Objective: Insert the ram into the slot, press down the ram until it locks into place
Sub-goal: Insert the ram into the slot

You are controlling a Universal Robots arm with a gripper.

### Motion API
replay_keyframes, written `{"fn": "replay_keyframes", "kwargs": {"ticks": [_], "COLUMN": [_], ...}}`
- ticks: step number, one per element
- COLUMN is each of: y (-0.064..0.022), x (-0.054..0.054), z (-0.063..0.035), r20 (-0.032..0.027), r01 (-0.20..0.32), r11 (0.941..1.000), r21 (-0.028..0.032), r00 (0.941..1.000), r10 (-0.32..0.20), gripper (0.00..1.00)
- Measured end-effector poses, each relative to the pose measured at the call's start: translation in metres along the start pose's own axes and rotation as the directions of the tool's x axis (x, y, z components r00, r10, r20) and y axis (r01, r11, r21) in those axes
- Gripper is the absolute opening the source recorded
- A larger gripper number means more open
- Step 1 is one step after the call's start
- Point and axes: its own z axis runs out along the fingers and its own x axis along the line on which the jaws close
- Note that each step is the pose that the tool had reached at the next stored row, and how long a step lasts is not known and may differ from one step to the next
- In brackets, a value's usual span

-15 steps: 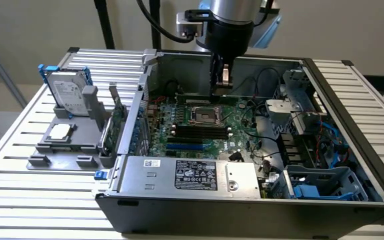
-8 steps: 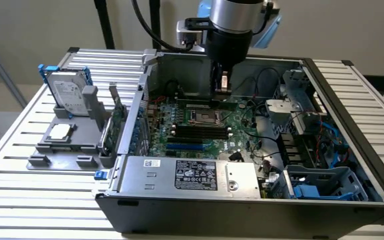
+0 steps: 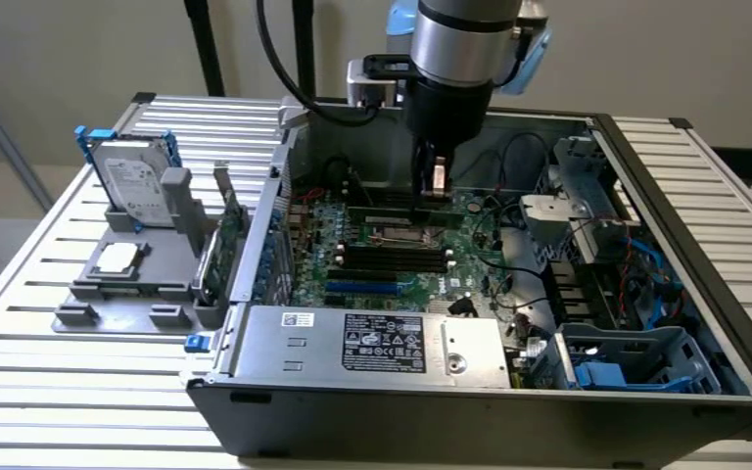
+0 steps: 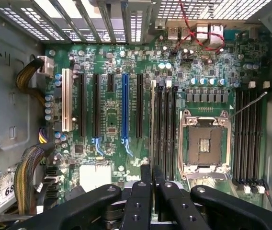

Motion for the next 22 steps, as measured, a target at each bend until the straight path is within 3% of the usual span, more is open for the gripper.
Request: {"fn": "replay_keyframes", "kwargs": {"ticks": [22], "y": [0.0018], "x": [-0.005], "z": [0.0401], "r20": [0.0], "r01": [-0.001], "r11": [1.0], "r21": [0.0], "r00": [1.0], "r10": [0.001], "gripper": [0.13]}}
